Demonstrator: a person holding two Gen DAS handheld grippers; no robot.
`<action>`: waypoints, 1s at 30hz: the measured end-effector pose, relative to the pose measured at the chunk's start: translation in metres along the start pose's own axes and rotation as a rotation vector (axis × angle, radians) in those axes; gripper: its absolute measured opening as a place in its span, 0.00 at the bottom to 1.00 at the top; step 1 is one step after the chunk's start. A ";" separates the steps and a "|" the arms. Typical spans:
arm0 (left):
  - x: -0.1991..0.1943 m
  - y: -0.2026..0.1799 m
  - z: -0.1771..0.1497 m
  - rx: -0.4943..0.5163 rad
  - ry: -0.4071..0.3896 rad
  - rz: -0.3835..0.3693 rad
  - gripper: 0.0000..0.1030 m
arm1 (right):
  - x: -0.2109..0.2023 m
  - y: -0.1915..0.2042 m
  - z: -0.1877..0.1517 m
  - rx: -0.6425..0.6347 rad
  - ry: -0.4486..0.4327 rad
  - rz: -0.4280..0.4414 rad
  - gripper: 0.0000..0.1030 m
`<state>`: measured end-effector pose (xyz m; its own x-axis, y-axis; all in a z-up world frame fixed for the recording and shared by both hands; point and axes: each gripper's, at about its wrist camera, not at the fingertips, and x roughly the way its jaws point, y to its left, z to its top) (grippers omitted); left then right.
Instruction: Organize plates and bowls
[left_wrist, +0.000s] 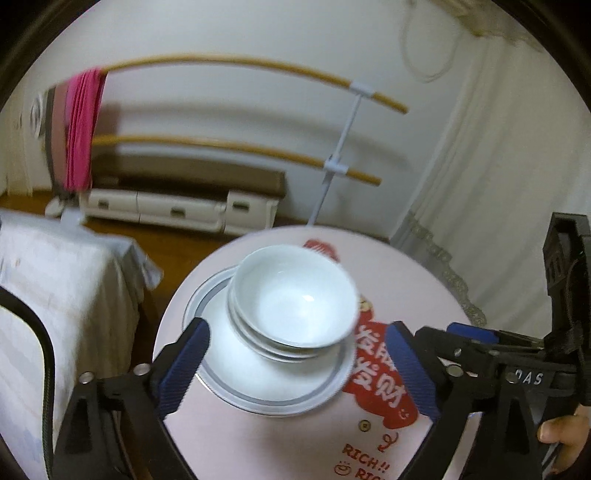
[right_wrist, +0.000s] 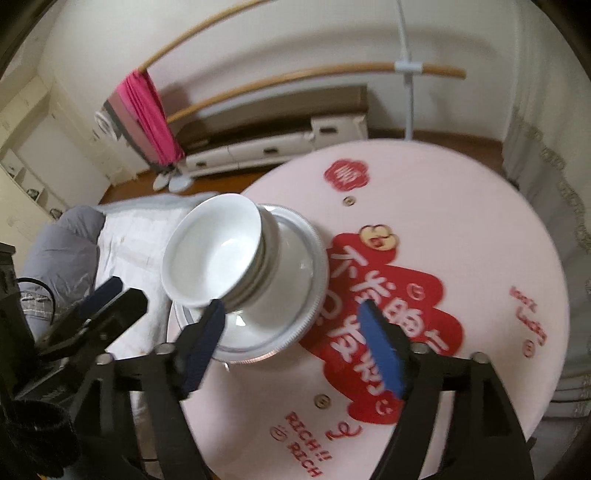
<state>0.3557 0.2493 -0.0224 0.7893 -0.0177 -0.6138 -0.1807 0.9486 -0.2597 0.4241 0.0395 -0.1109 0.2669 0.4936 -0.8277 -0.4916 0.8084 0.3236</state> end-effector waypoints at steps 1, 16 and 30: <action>-0.007 -0.006 -0.005 0.016 -0.023 -0.006 0.96 | -0.005 -0.001 -0.005 0.001 -0.015 -0.002 0.82; -0.090 -0.047 -0.102 0.172 -0.185 -0.094 0.99 | -0.100 -0.034 -0.114 0.121 -0.299 -0.128 1.00; -0.109 -0.064 -0.158 0.268 -0.304 -0.087 0.99 | -0.156 -0.023 -0.178 0.142 -0.547 -0.288 1.00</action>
<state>0.1887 0.1406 -0.0566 0.9396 -0.0452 -0.3393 0.0217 0.9971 -0.0728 0.2457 -0.1132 -0.0704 0.7757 0.3115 -0.5489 -0.2317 0.9495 0.2115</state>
